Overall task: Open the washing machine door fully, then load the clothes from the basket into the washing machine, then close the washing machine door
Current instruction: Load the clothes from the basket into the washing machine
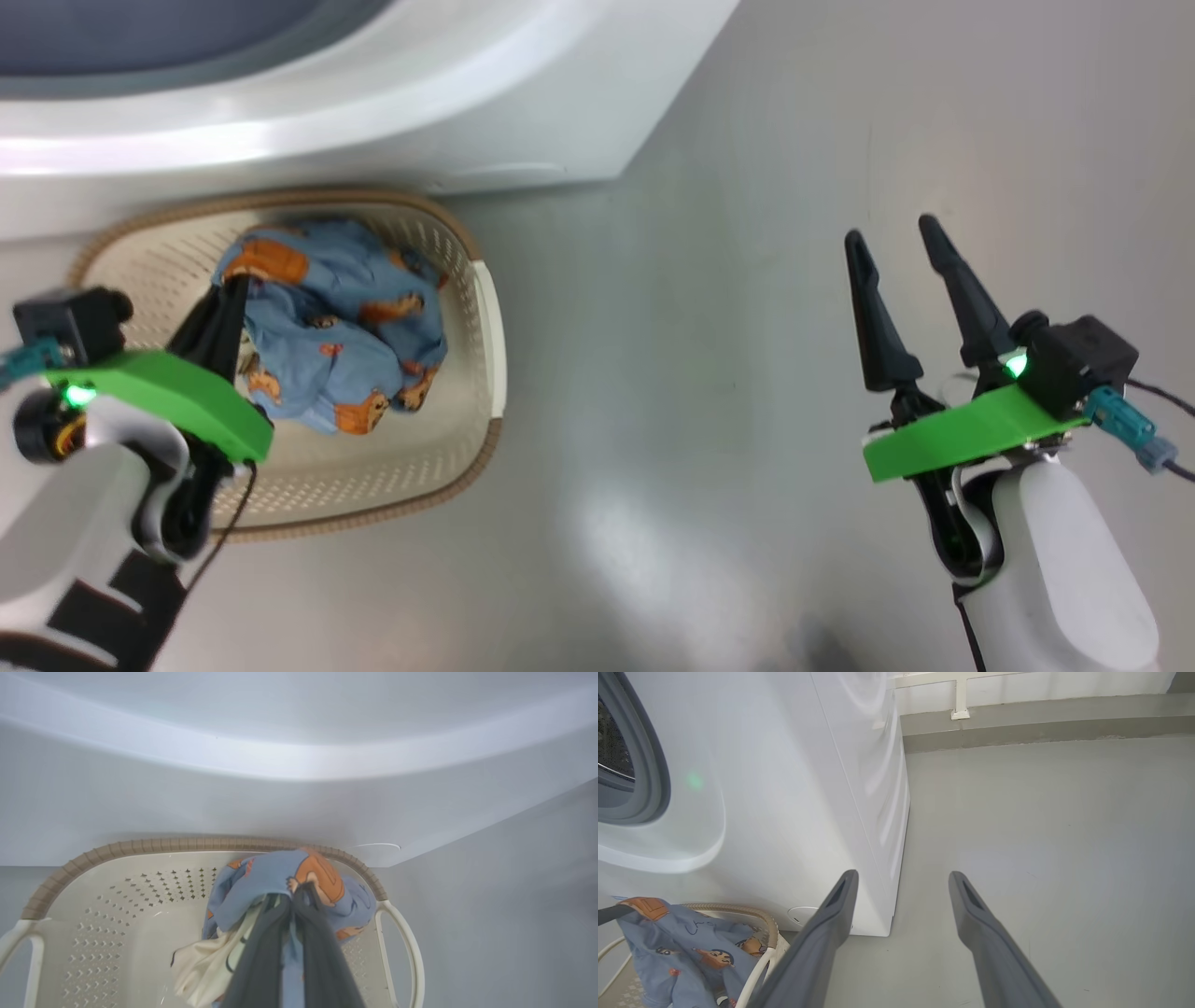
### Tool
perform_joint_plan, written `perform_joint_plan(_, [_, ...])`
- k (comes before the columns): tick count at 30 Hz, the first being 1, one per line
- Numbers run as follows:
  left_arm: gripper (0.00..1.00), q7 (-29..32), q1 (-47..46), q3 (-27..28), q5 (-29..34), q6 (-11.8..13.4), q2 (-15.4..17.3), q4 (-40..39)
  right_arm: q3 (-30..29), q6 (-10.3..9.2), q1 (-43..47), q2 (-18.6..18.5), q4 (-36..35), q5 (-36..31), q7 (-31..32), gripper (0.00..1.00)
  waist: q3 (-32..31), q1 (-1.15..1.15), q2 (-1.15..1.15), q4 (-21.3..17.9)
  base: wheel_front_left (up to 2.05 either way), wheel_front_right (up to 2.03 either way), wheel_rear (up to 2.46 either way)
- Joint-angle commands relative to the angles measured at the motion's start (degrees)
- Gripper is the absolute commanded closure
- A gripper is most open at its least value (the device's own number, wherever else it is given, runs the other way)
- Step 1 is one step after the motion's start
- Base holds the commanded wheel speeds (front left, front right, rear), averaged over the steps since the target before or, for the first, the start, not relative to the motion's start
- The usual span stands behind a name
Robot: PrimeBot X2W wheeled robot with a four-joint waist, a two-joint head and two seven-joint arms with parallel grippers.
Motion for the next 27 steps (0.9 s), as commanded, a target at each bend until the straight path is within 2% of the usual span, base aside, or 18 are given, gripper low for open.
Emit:
perform_joint_plan(1, [1.0, -0.52, 2.18, 3.71, 1.67, -0.09, 1.55, -1.68, 0.69, 0.09, 2.53, 0.07, -0.84, -0.27, -0.27, 0.0, -5.42, 0.0, 0.0, 2.74, 0.0, 0.0, 0.0])
perform_joint_plan(12, [1.0, -0.52, 13.58, 16.94, 13.04, -0.09, -1.32, -10.32, -0.03, 0.09, 7.74, -2.67, 0.6, 0.96, -0.27, 0.0, -14.8, 0.0, 0.0, 4.89, 0.0, 0.0, 0.0])
perform_joint_plan(27, [1.0, -0.52, 29.58, 29.98, 24.35, -0.09, -3.88, -24.14, -1.79, 0.09, 15.51, -5.08, 1.19, 2.47, -0.27, 0.0, -24.27, 0.0, 0.0, 5.89, 0.0, 0.0, 0.0])
